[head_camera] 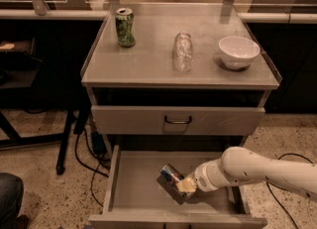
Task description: Pick redbull can from middle drawer and place on counter
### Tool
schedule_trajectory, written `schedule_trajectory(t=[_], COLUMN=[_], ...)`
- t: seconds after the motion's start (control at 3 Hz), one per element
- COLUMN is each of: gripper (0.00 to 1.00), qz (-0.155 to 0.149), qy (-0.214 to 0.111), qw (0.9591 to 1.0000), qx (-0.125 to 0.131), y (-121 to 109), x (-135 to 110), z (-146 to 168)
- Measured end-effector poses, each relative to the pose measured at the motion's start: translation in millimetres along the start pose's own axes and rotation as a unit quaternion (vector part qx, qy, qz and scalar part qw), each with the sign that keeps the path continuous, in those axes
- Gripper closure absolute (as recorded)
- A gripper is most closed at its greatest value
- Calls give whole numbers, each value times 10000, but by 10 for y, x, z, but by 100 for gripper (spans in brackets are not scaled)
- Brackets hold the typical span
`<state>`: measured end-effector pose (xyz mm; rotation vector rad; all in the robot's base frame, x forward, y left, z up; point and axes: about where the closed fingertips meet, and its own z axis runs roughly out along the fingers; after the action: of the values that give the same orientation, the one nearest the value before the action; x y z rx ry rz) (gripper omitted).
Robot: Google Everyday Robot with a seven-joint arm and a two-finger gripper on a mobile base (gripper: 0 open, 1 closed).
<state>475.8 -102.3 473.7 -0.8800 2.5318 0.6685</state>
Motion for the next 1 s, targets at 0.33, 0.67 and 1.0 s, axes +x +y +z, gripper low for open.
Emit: schedule_trajectory(t=[0.33,0.67,1.0], gripper=[100,100,100], qz=[-37,-61,-95], qy=[-198,-220,-185], qw=[9995,9993,9996], qx=[255,307,188], y=[139,131,212], x=[-56,-81,-183], z=[-438,-496,-549])
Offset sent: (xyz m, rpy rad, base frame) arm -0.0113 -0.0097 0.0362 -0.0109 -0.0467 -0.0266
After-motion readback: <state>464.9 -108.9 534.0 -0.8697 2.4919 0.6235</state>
